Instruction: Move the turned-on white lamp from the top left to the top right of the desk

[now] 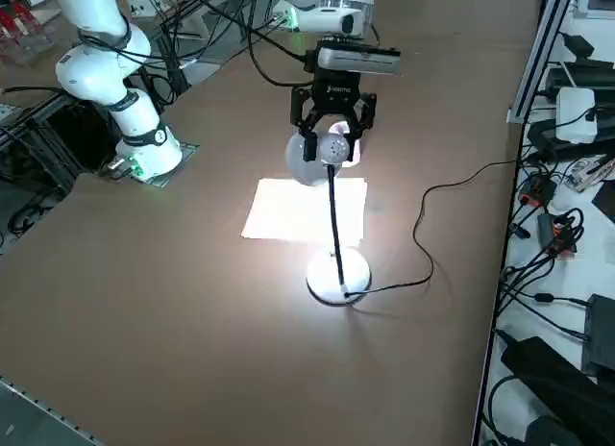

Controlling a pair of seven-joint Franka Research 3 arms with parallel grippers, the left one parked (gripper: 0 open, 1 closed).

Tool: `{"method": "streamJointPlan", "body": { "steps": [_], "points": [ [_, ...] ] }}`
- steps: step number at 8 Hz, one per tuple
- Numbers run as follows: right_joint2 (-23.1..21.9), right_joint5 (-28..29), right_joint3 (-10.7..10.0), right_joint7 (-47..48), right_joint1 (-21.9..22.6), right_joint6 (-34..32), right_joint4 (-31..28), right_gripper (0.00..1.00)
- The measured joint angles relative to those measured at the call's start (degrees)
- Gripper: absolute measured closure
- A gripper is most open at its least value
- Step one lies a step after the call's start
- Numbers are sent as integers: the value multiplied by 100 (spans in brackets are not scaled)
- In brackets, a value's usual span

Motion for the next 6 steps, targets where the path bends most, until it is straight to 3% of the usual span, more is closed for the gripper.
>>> {"method": "streamJointPlan", "body": {
  "steps": [1, 3, 6],
  "points": [
    [9, -1, -19, 1, -10, 0, -27, 0],
    [-41, -3, -33, 1, -11, -110, -7, 0],
    [-437, -3, -4, -244, 133, -991, 332, 0]
  ]
}}
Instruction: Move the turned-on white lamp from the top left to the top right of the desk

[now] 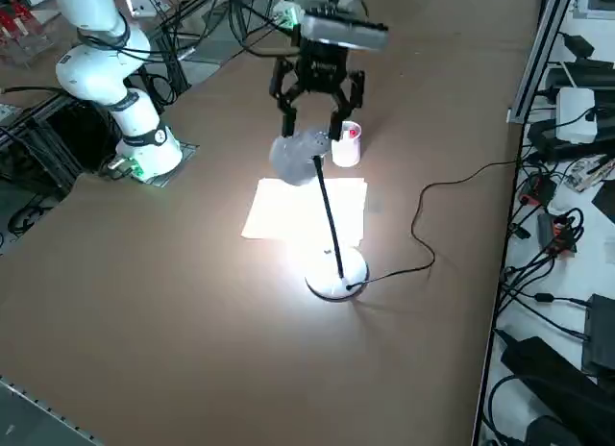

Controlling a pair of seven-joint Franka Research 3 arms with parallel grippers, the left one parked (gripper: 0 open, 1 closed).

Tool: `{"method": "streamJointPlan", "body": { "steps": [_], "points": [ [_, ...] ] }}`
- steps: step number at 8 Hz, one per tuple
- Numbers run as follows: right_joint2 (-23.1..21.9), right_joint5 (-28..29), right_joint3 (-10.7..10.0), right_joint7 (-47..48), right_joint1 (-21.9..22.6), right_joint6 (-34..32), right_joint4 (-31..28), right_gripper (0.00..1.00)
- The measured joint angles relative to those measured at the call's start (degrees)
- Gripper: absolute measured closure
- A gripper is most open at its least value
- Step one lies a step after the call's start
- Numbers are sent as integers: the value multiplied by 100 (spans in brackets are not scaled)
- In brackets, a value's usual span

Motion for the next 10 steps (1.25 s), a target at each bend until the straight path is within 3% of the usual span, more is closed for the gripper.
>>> {"method": "streamJointPlan", "body": {
  "steps": [2, 7, 10],
  "points": [
    [-234, 217, 10, -497, 102, -304, 228, 0],
    [-271, 1827, -96, -1761, 60, -385, 993, 0],
    [-274, 2687, -39, -3113, 88, -1313, 1249, 0]
  ]
}}
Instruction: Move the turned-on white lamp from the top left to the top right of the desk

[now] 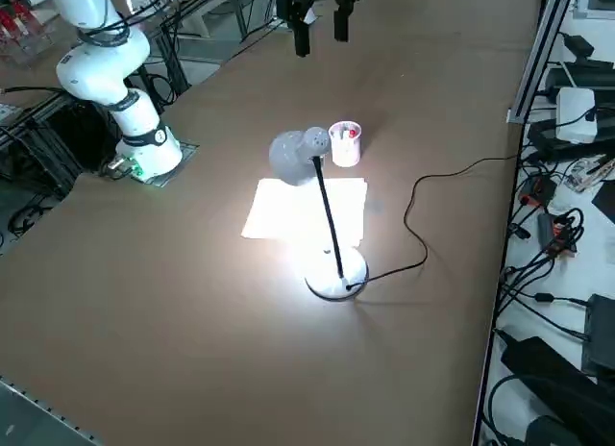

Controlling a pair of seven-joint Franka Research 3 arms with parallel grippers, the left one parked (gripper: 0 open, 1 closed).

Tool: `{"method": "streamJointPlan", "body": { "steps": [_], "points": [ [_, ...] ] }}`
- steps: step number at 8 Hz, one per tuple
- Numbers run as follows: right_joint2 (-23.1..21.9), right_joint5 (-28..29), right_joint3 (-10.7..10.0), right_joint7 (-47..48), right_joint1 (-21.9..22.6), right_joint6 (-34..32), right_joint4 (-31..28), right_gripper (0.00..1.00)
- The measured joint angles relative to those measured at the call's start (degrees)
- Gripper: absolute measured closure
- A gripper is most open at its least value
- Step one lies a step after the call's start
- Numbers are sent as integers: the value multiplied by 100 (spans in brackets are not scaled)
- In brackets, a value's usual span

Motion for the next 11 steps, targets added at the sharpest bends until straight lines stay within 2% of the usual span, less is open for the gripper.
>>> {"method": "streamJointPlan", "body": {
  "steps": [2, 5, 6, 9, 11],
  "points": [
    [-3, 321, 20, -1266, 7, -582, 125, 0],
    [-161, 356, -4, -2015, -2, -864, 82, 0],
    [-389, 360, -17, -2100, -6, -767, -247, 0],
    [-1240, 359, -40, -2132, -9, 437, -1867, 0],
    [-1473, 359, -44, -2135, -9, 579, -2204, 0]
  ]
}}
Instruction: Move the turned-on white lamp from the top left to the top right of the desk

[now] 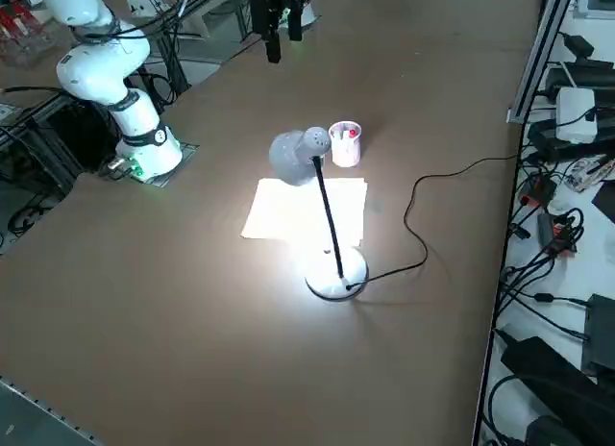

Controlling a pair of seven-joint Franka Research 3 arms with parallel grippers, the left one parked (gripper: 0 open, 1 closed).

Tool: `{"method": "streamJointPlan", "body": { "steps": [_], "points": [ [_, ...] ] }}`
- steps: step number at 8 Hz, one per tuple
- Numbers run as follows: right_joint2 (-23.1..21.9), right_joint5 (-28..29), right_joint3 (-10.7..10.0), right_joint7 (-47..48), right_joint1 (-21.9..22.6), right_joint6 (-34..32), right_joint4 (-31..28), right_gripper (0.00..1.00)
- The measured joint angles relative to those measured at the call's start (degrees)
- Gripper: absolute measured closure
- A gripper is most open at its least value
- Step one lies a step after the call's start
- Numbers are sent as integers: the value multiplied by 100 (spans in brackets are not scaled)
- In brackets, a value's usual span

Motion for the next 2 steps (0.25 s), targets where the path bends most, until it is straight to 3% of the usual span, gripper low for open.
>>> {"method": "streamJointPlan", "body": {
  "steps": [2],
  "points": [
    [-38, 7, -3, 0, 0, 33, -21, 0]
  ]
}}
